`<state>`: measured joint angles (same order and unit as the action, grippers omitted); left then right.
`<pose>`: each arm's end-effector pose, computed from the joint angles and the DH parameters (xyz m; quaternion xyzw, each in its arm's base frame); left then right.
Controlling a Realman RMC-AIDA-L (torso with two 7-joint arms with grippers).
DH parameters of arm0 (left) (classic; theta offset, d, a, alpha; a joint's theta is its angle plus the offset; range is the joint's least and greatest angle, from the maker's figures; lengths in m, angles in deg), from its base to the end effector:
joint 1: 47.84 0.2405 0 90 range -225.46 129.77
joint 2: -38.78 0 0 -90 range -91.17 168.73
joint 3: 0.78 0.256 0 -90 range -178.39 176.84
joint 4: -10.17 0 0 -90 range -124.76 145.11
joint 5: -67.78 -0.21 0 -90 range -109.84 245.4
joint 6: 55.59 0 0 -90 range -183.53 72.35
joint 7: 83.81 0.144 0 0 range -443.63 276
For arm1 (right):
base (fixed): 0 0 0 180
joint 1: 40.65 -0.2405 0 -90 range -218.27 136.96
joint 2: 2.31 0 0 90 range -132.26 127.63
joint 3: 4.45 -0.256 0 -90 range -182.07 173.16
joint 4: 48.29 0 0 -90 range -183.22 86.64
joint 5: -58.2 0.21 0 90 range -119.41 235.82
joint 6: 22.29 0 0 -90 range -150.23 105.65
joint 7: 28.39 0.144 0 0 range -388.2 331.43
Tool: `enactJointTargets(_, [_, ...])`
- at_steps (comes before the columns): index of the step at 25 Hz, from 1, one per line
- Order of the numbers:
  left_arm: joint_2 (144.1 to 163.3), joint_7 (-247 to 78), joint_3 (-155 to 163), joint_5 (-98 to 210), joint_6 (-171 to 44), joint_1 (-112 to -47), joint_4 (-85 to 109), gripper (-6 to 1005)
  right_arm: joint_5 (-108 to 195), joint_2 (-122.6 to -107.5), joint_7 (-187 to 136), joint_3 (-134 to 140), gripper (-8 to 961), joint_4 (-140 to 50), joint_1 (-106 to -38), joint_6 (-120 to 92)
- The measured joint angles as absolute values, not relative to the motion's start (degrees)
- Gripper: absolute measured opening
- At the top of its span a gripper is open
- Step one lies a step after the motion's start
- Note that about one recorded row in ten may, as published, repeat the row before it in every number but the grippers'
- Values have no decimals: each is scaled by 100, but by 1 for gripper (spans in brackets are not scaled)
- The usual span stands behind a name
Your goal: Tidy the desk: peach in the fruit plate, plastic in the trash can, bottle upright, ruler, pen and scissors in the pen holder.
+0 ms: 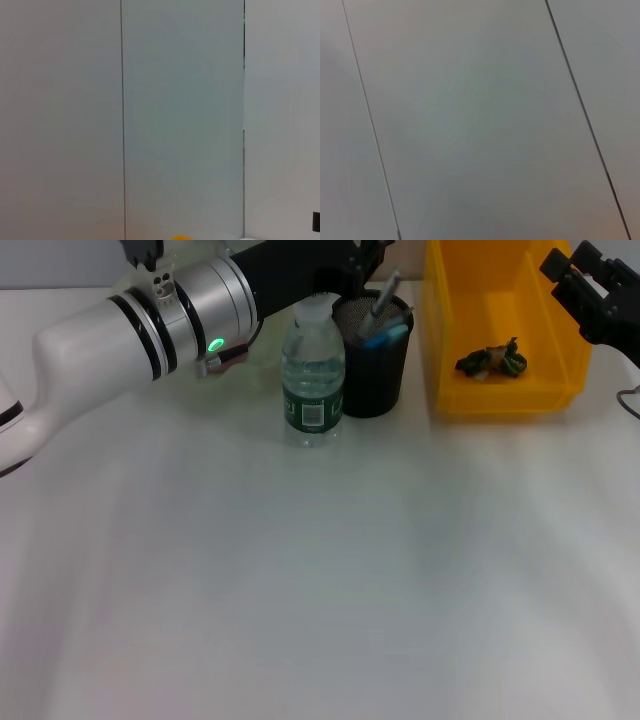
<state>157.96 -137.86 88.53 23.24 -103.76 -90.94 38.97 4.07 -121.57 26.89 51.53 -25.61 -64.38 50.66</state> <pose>-0.1377 0.4238 -0.0606 -0.8888 -0.1186 -0.3292 0.2959 0.2847 0.3488 0.0200 -0.7578 0.2557 0.4460 0.4017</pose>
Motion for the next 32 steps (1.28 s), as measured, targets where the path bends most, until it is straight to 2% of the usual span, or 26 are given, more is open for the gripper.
enactJointTargets(7, [15796, -13786, 8839, 2323, -10392, -9079, 3920, 171, 407, -12158, 2689, 5153, 506, -2561, -6438, 5065])
enactJointTargets(11, [15791, -13786, 8837, 2308, -10477, -8863, 4227, 170, 407, -12158, 2689, 5153, 507, -2561, -6439, 5066])
enactJointTargets(14, [15763, -13820, 8852, 2276, -10634, -8503, 4696, 170, 407, -12158, 2689, 5154, 507, -2548, -6437, 5067])
enactJointTargets(19, [15695, -14032, 8854, 2171, -11178, -7537, 5669, 187, 407, -12158, 2764, 5146, 507, -2519, -6406, 5207])
enactJointTargets(25, [15680, -14480, 8788, 1760, -11545, -6398, 6616, 242, 252, -12149, 2969, 5149, 507, -2497, -6403, 5503])
enactJointTargets(30, [15620, -14663, 8602, 1324, -12282, -5693, 6943, 288, -288, -12124, 3143, 5119, 508, -2404, -6394, 5910])
enactJointTargets(32, [15588, -14701, 8483, 1178, -12596, -5571, 6945, 371, -645, -12110, 3234, 5104, 508, -2279, -6359, 6148])
